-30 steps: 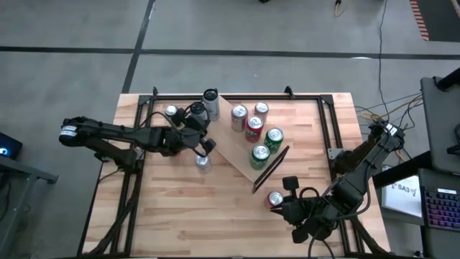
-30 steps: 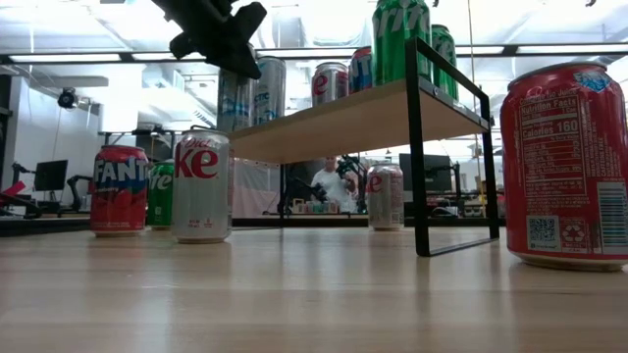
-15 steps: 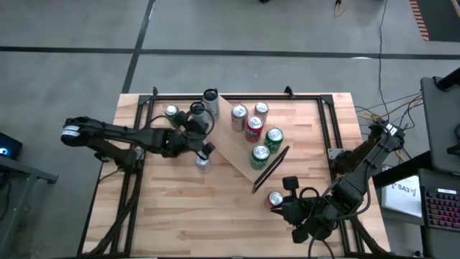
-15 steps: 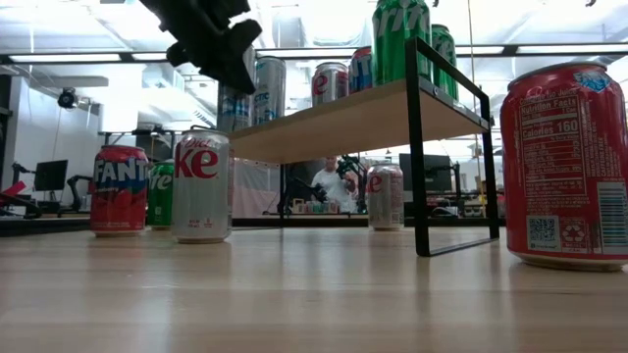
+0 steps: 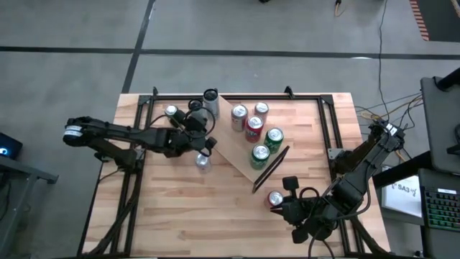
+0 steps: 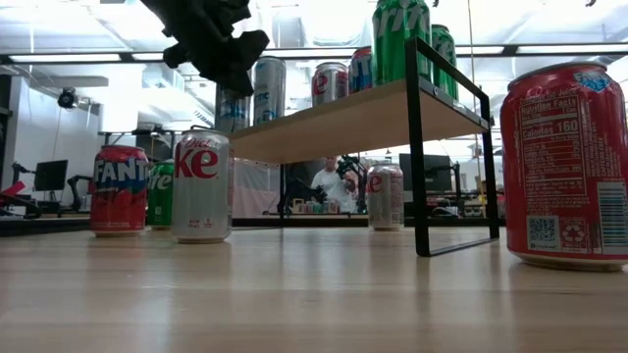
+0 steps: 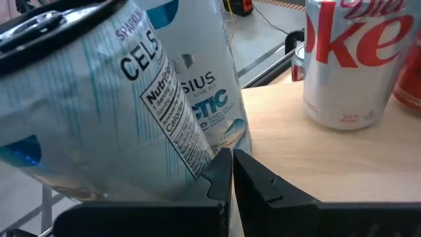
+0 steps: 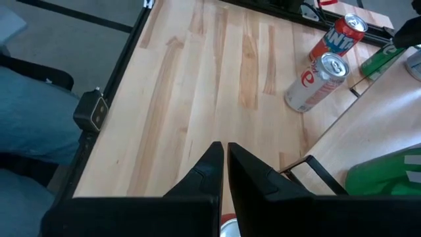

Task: Place canned beverage on shelf
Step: Put the blue soda can on the shelf aligned with the other blue soda can

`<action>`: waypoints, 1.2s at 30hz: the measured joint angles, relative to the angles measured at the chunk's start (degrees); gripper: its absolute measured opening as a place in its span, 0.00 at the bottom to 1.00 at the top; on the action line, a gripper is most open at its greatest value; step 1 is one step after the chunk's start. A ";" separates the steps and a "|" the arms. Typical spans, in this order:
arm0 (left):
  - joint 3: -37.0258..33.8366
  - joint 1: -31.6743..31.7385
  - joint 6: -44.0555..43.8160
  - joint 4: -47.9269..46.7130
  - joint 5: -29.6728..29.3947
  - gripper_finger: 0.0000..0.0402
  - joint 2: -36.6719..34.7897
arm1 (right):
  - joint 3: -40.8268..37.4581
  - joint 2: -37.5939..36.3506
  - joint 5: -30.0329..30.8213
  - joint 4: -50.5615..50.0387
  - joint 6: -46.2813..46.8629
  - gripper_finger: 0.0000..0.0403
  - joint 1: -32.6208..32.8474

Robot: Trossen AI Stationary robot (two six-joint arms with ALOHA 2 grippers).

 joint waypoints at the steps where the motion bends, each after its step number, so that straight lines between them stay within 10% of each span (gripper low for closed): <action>1: 0.00 -0.10 0.00 0.09 0.10 0.00 0.00 | 0.00 0.00 -0.02 0.06 0.00 0.03 0.01; 25: 18.98 -5.44 24.68 -7.65 7.60 0.00 -6.55 | 0.00 0.00 -0.02 0.22 -0.02 0.03 -0.01; 36: 12.89 4.20 26.31 -6.99 11.62 0.00 -16.54 | 0.00 0.00 0.35 0.44 -0.04 0.03 0.00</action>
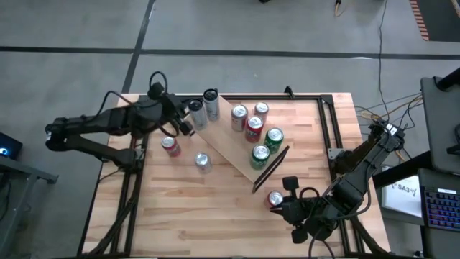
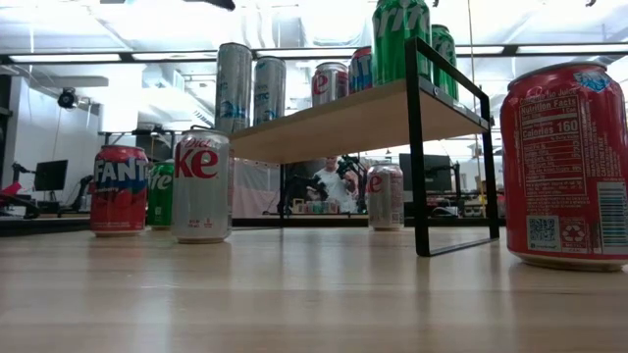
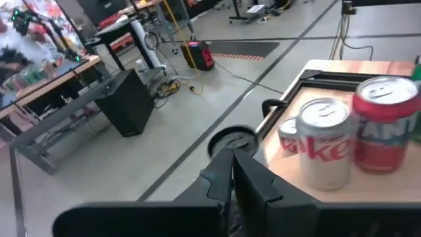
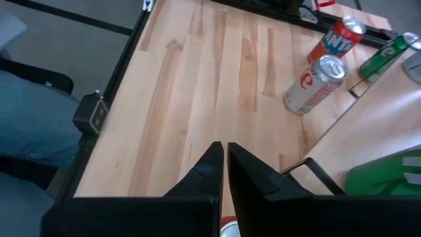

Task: Place canned beverage on shelf
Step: Put the blue soda can on the shelf aligned with the other blue soda can

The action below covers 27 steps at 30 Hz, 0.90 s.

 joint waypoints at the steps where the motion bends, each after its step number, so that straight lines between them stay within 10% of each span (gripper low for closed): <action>1: -1.35 0.96 -0.34 0.90 0.61 0.00 -0.95 | 0.00 0.00 0.42 0.00 0.00 0.03 0.01; 27: -20.35 12.23 -5.62 13.79 8.11 0.00 -7.84 | 0.00 0.00 2.44 0.02 0.45 0.03 0.00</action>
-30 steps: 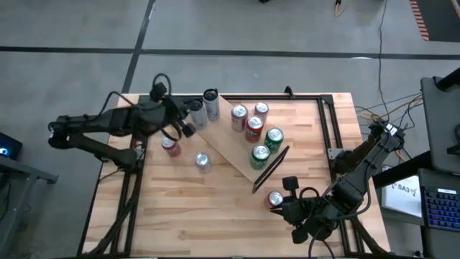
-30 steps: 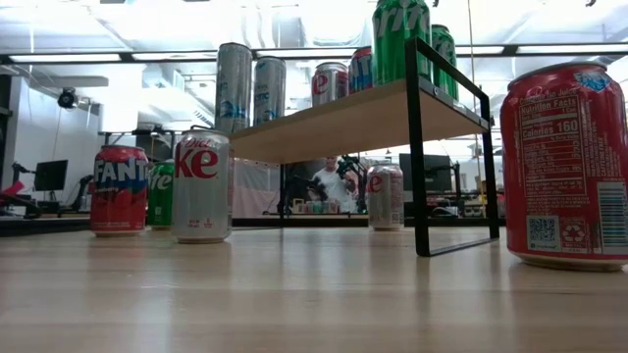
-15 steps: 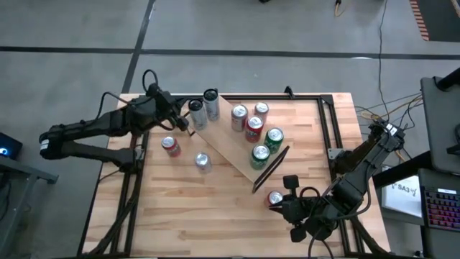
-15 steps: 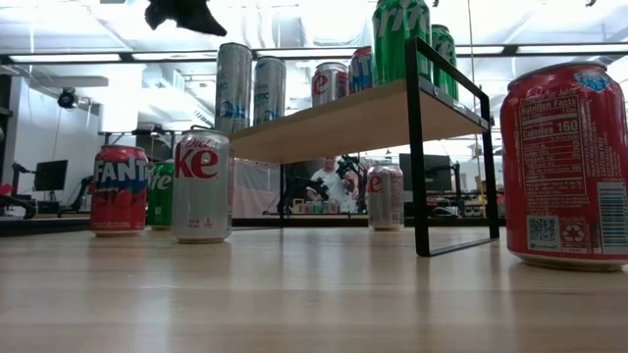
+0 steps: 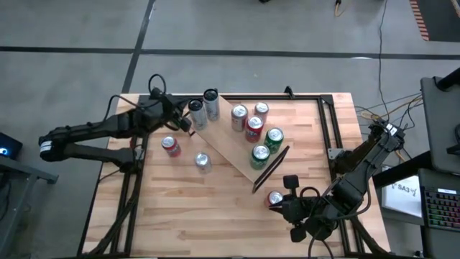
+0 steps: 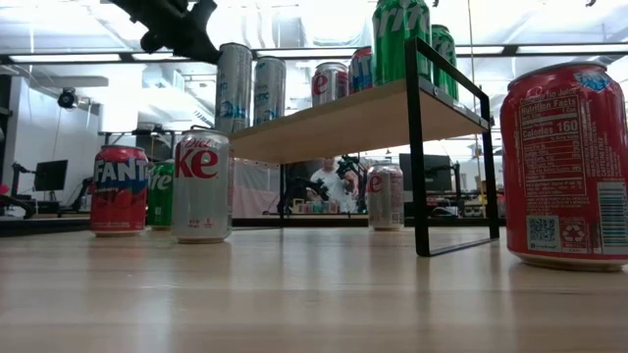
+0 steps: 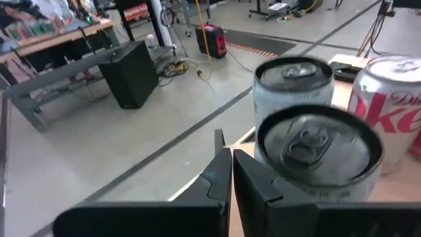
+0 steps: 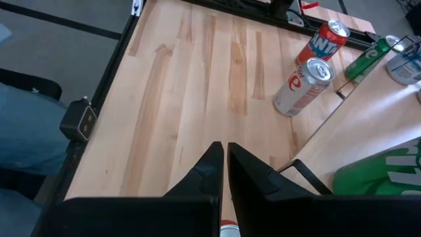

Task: Place canned beverage on shelf
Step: Put the blue soda can on the shelf aligned with the other blue soda can

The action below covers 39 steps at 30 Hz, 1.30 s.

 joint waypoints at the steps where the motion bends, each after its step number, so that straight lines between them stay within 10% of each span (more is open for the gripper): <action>1: -0.36 0.00 -0.57 -0.08 0.09 0.00 0.03 | 0.00 0.00 0.00 0.00 0.01 0.03 -0.01; 39: -0.67 -7.79 -16.83 -7.19 2.05 0.00 -3.13 | -0.01 0.00 0.04 0.02 0.03 0.03 0.01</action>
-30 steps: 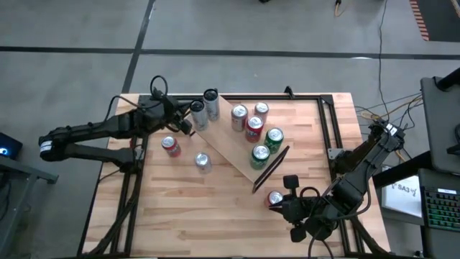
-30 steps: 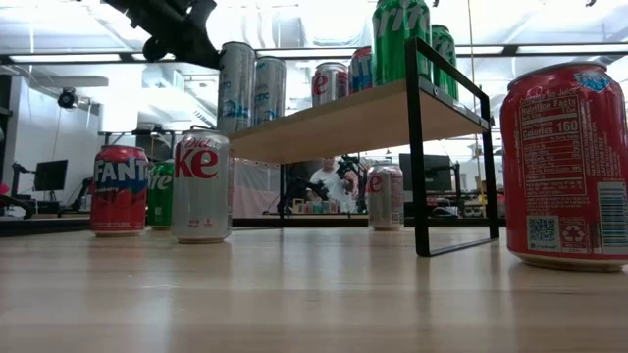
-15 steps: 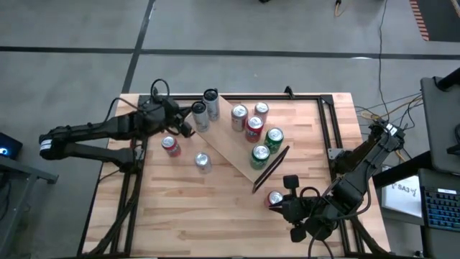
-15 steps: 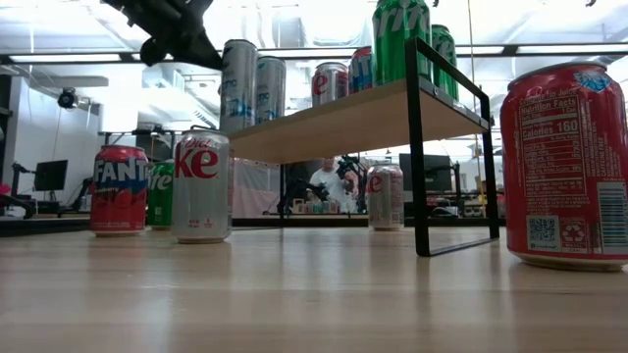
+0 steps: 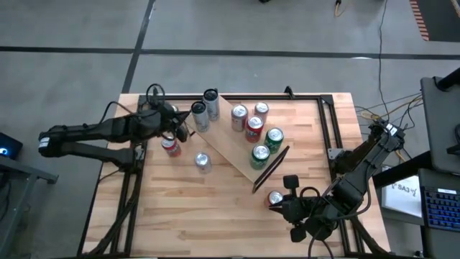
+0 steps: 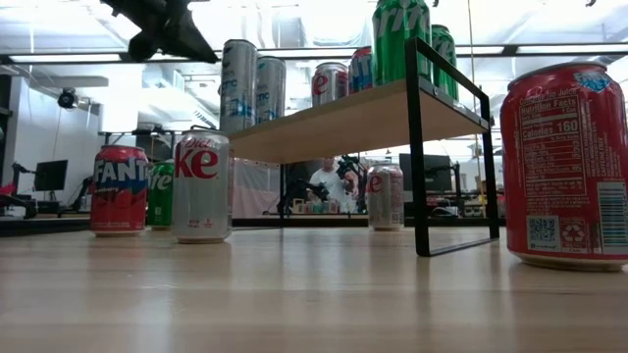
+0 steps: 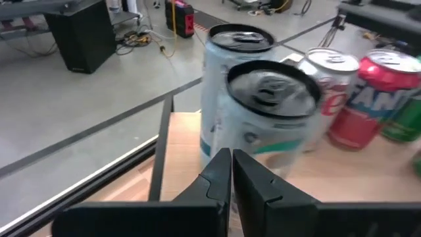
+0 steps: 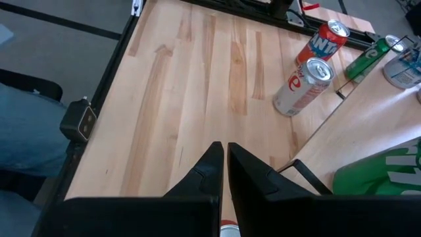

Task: Place canned beverage on shelf
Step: Put the blue soda can on the shelf aligned with the other blue soda can

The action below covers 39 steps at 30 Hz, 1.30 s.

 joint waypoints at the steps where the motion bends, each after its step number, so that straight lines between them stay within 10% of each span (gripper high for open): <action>1: 0.00 -1.32 -0.04 -0.06 -1.08 0.00 -0.28 | 0.00 0.00 0.00 0.00 0.00 0.03 -0.01; 16: -3.80 -25.37 -2.22 9.14 -15.83 0.00 4.99 | -0.36 0.00 0.00 -0.02 0.00 0.03 0.01; 39: -6.07 -17.05 7.47 41.41 -25.26 0.00 27.99 | -0.49 0.00 0.07 0.25 0.01 0.03 0.00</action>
